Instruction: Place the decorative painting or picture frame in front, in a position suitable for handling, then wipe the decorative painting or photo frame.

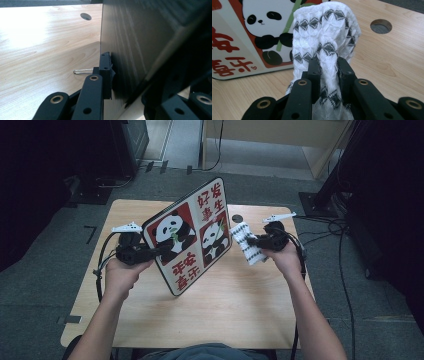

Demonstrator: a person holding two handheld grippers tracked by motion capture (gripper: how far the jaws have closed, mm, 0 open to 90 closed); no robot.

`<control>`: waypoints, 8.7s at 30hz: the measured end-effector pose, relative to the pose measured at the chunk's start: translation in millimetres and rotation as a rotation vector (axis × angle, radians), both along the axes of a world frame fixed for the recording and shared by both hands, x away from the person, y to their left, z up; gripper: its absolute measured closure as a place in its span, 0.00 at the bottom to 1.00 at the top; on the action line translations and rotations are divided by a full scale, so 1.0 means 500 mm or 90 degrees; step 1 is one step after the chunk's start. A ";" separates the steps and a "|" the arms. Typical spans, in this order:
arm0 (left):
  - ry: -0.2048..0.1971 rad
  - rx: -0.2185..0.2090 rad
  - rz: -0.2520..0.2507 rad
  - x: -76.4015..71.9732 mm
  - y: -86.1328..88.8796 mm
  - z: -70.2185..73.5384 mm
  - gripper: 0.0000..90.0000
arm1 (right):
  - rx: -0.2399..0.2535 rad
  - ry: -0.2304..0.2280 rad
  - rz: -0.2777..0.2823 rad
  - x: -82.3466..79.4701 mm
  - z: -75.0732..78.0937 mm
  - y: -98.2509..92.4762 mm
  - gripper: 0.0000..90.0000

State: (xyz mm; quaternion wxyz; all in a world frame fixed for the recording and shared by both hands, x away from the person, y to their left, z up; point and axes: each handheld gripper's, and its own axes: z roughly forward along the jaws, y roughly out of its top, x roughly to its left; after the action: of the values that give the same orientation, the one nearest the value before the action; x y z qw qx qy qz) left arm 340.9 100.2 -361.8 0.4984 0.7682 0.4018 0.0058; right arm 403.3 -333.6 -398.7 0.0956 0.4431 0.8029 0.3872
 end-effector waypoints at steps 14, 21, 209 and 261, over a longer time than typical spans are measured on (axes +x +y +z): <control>0.005 -0.003 -0.006 -0.017 0.017 0.002 0.86 | 0.002 -0.009 0.013 -0.010 0.020 0.012 0.86; 0.010 -0.010 -0.009 -0.025 0.033 0.001 0.86 | 0.005 -0.012 0.016 -0.012 0.029 0.015 0.86; 0.016 -0.033 -0.026 -0.008 0.054 -0.010 0.86 | 0.048 0.038 0.123 0.065 0.060 0.131 0.85; 0.011 -0.025 -0.030 -0.007 0.053 -0.008 0.86 | 0.038 0.104 0.115 0.048 -0.061 0.125 0.85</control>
State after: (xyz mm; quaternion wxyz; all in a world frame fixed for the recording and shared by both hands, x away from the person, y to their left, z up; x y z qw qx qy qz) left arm 337.6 126.9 -366.0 0.5101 0.7673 0.3881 -0.0202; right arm 427.3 -271.0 -429.1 -0.0190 0.4018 0.8326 0.3808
